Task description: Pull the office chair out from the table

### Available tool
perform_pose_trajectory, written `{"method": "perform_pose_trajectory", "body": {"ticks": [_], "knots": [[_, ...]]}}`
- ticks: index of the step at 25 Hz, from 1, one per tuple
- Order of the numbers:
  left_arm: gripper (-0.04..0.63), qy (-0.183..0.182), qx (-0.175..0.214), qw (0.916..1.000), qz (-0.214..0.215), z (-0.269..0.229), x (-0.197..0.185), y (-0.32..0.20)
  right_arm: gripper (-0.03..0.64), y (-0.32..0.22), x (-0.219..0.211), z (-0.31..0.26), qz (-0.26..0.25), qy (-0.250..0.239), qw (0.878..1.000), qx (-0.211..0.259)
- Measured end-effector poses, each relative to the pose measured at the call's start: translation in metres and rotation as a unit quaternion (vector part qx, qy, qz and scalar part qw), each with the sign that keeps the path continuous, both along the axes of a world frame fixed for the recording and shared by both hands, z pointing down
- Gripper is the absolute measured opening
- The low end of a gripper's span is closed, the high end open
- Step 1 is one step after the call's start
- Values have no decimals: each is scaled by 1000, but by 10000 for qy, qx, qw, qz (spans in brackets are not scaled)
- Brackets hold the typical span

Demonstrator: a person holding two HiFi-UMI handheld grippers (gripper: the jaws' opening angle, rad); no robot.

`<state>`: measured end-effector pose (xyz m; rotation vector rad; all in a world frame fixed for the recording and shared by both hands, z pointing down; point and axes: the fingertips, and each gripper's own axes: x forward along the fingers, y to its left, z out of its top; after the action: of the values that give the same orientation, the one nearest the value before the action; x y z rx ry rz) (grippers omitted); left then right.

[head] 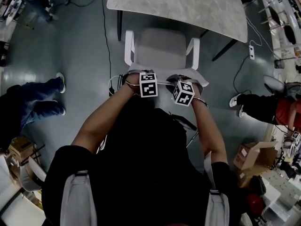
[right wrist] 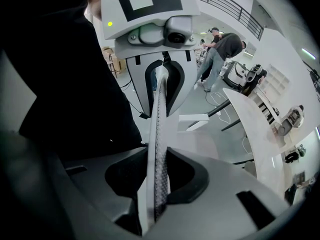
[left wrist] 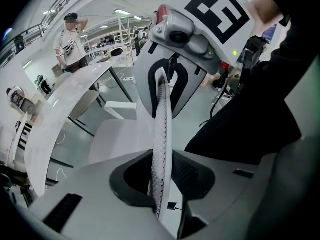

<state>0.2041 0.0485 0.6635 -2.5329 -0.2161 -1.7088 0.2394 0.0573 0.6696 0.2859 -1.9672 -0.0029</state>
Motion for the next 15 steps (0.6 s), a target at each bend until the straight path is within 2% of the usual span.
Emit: {"method": "perform_pose_trajectory", "body": {"ticks": [8, 15], "knots": [[103, 127, -16, 9997, -228, 0, -1, 32, 98, 31, 0, 0, 65, 24, 10000, 54], [106, 37, -70, 9999, -148, -1, -12, 49, 98, 51, -12, -1, 41, -84, 10000, -1]]}}
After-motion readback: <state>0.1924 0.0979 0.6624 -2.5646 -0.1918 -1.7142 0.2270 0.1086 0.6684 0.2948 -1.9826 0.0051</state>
